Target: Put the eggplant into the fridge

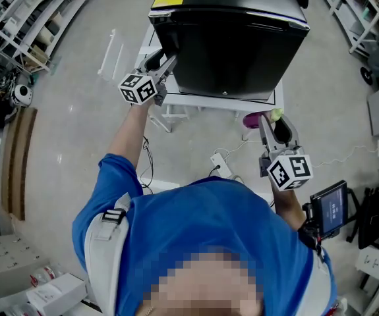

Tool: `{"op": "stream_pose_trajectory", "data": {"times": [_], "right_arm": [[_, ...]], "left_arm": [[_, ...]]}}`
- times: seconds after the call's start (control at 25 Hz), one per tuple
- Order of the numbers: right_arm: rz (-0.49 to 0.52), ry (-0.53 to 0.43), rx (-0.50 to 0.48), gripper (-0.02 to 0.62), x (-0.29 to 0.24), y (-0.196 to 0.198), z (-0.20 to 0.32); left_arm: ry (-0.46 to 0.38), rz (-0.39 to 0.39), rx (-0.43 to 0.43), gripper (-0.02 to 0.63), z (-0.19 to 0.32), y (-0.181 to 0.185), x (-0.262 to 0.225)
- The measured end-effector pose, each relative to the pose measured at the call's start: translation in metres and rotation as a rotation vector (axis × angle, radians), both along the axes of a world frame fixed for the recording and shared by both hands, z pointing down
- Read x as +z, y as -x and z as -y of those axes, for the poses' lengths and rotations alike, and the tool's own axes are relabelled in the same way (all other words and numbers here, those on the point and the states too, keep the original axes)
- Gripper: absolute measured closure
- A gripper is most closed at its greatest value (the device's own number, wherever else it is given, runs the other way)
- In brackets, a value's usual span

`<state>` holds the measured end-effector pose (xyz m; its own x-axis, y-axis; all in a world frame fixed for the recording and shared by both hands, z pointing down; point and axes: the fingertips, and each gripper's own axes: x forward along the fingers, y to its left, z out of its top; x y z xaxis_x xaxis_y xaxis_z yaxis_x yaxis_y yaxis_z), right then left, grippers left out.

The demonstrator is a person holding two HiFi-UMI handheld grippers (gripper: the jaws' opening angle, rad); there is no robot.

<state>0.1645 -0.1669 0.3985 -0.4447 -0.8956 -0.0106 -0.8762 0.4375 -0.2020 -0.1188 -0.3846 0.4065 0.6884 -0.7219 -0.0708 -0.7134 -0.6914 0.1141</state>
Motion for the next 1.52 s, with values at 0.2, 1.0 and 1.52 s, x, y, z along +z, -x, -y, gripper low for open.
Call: {"op": "stream_pose_trajectory", "data": {"times": [0.2,1.0,1.52], "right_arm": [[-0.005,-0.004,0.01,0.431,-0.002,0.001,-0.003],[-0.01,-0.006,0.053,0.431,-0.001,-0.012,-0.009],[-0.002,-0.001,0.024,0.431,-0.004,0.01,-0.008]], "left_arm": [[-0.009,0.037,0.003,0.353,-0.003,-0.001,0.0],[-0.014,0.115,0.053,0.351,0.011,-0.009,0.002],[-0.078,0.075,0.096,0.408,-0.067,-0.003,-0.001]]}}
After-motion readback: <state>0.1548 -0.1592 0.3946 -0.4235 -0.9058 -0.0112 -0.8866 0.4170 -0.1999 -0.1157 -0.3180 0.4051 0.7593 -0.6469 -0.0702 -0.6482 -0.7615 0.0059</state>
